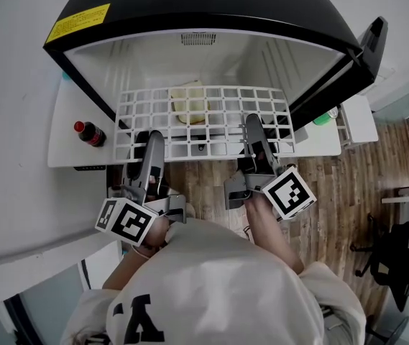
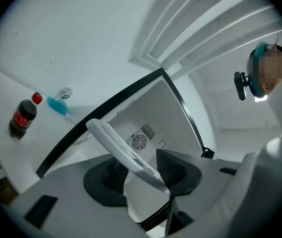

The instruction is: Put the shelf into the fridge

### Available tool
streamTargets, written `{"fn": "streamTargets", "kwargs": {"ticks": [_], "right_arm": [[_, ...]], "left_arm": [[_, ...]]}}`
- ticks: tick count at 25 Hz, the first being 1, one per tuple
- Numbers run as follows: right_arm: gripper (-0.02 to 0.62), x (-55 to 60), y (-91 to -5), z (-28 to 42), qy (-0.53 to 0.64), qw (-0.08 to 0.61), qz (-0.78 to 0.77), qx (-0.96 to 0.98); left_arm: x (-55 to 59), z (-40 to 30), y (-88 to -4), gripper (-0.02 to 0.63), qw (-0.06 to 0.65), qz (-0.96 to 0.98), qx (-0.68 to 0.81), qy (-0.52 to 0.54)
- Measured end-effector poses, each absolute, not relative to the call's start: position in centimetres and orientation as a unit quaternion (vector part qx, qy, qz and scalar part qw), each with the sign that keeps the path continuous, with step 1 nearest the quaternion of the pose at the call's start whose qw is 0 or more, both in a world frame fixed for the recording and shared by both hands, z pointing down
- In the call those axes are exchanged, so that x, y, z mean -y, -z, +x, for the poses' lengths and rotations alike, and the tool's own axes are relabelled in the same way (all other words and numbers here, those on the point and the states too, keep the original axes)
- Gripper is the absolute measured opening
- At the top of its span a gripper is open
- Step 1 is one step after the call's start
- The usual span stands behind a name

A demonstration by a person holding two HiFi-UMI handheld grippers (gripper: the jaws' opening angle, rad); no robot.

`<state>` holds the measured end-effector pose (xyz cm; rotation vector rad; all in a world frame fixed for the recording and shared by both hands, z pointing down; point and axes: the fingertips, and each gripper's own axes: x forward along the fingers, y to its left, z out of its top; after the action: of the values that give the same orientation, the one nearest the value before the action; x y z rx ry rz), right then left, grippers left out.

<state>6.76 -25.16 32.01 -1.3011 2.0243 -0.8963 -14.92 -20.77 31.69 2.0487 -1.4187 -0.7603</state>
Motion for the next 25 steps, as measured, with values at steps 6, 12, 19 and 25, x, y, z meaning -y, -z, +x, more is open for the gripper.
{"fn": "streamTargets", "kwargs": {"ticks": [6,12,19,25], "right_arm": [[0.14,25.4,-32.1,6.7,0.336,0.287,-0.484,-0.755],[0.14,26.3,-32.1,6.6,0.339,0.286,-0.483,-0.755],[0.14,26.9,-32.4,6.7,0.336,0.293,-0.49,-0.749],[0.14,27.5,-32.4,6.7,0.331,0.298,-0.491,-0.749]], "left_arm": [[21.0,-15.0,-31.8,0.163,0.265,0.757,0.527,0.281],[21.7,-15.1,-31.7,0.163,0.268,0.758,0.522,0.284],[22.5,-15.1,-32.0,0.163,0.271,0.765,0.514,0.277],[23.0,-15.2,-32.2,0.163,0.274,0.767,0.509,0.277]]}}
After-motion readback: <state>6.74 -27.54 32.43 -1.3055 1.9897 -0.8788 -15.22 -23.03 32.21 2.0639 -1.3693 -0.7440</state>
